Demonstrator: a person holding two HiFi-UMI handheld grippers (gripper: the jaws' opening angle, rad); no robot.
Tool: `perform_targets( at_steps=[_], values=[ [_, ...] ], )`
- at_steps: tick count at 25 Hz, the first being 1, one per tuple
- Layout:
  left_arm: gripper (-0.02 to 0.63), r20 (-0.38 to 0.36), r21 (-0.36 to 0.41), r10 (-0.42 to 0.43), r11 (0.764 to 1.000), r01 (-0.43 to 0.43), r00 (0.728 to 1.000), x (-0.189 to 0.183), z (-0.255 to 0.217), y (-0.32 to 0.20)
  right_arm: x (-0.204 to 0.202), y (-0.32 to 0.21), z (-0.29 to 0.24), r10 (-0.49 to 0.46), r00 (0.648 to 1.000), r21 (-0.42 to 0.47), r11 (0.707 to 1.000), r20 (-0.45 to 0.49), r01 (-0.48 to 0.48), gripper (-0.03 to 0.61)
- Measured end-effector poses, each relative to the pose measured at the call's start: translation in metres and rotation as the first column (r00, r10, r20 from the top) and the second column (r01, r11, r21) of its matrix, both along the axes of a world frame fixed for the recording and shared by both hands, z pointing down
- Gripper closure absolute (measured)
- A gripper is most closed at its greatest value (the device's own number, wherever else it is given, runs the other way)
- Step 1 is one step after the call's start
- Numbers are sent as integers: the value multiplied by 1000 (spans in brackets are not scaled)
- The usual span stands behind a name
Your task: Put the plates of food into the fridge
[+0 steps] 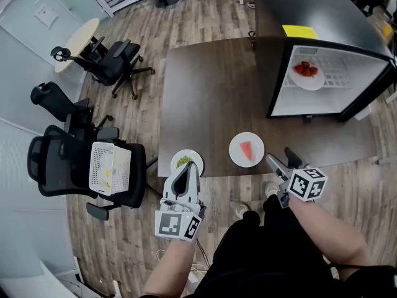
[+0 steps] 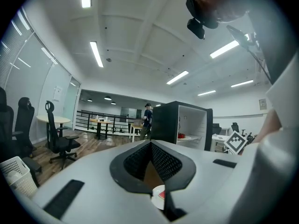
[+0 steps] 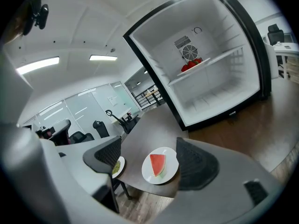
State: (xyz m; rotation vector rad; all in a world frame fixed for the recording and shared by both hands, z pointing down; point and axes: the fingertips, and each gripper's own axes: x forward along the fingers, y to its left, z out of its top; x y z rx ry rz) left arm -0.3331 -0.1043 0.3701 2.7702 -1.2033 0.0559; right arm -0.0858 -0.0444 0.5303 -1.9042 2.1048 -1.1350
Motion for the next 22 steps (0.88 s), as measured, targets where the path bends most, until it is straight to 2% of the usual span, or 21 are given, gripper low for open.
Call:
perform_targets(
  at_steps=[8,15,19,20,22],
  values=[
    [611,21,-12,6,1000,-6,1000,16,3,-16,12,-8,33,-6,1000,-74,997,26,7,199],
    [611,63,-87,9,996,-4,998,27,38,-23,4,-23,84,-50,997,-165,985,54,58,199],
    [611,83,-105,22,994,-14,996,31,55,-31,2,-32,102,-103,994,-190,976,18,105,202],
    [611,89,-108,25,994,-15,996,30,59,-35,2,-34,106,-119,993,-196,973,3,117,220],
    [611,98,-114,21,993,-10,995,28,64,-43,0,-38,114,-136,991,-206,969,-4,132,298]
  ],
)
